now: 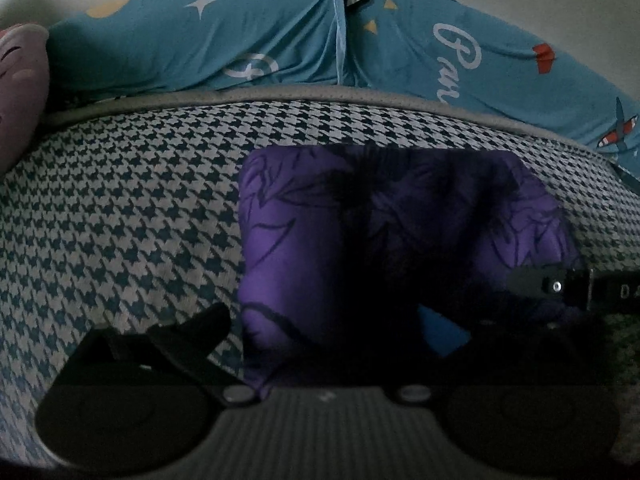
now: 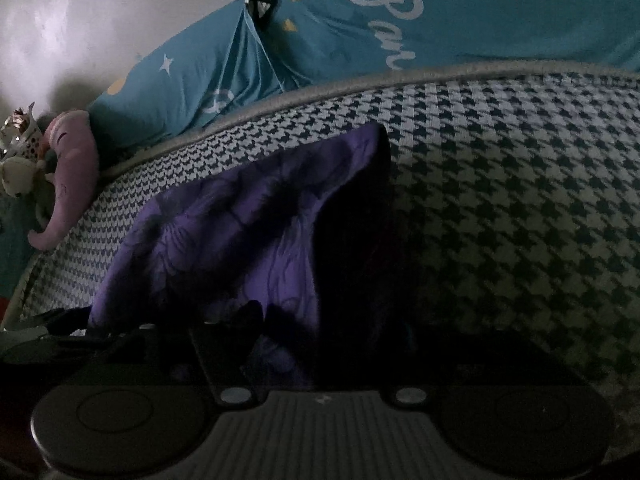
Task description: Fold clothes
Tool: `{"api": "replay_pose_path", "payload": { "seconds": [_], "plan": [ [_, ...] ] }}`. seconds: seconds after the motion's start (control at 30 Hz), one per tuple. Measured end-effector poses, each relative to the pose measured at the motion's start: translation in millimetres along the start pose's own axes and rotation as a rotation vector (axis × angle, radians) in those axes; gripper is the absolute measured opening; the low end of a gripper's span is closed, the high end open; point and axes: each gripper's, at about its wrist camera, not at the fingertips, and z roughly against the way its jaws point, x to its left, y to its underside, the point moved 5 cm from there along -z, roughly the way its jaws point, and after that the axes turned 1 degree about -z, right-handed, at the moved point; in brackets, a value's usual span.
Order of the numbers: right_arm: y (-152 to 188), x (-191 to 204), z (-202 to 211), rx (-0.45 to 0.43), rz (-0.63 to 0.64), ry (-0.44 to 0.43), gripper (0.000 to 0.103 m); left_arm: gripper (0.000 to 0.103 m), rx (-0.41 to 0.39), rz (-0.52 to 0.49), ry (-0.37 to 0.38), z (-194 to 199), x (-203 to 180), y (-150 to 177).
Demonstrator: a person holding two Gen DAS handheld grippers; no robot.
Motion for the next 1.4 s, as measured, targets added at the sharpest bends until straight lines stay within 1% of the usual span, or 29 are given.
{"api": "replay_pose_path", "payload": {
  "seconds": [0.3,0.6,0.7,0.77,0.8,0.83,0.9,0.97,1.03,1.1,1.2,1.3,1.4],
  "plan": [
    [0.7,-3.5,-7.7,0.030,-0.049,-0.015,0.069,0.103,0.020,-0.009,0.012,-10.9,-5.2,1.4],
    [-2.3,4.8,-17.0,0.029,-0.038,-0.007,0.069,0.103,0.033,-0.005,0.033,-16.1,-6.8,1.8],
    [-3.0,6.9,-19.1,0.026,-0.033,-0.006,0.063,0.103,0.035,-0.004,0.044,-17.9,-7.5,1.9],
    [-3.2,9.4,-20.3,0.027,-0.030,-0.015,0.052,0.102,0.032,-0.009,0.046,-18.2,-8.6,1.9],
    [-3.2,11.2,-20.7,0.028,-0.026,-0.024,0.048,0.101,0.031,-0.012,0.048,-18.3,-9.2,1.8],
    [-3.2,13.3,-21.1,0.027,-0.019,-0.030,0.042,0.099,0.027,-0.016,0.051,-17.9,-10.1,1.8],
    [-3.1,18.3,-21.4,0.021,0.002,-0.031,0.037,0.093,0.016,-0.021,0.052,-16.4,-11.2,1.4],
    [-2.5,22.9,-19.2,0.011,0.033,-0.031,0.029,0.089,0.009,-0.019,0.052,-15.8,-10.7,1.0],
    [-2.9,26.4,-16.0,-0.002,0.058,-0.029,0.027,0.081,-0.002,-0.022,0.057,-13.8,-10.5,0.6],
    [-2.9,29.2,-12.7,-0.018,0.075,-0.021,0.025,0.069,-0.017,-0.030,0.060,-10.9,-10.6,-0.1],
    [-2.5,35.6,-8.1,-0.044,0.105,-0.008,0.024,0.059,-0.032,-0.018,0.063,-8.7,-7.3,-0.9],
    [-1.6,41.4,-5.8,-0.062,0.130,-0.001,0.024,0.054,-0.041,-0.008,0.064,-6.5,-4.7,-1.4],
    [-1.9,45.2,-3.3,-0.077,0.144,0.001,0.023,0.050,-0.045,0.001,0.062,-4.4,-2.7,-1.7]
  ]
}}
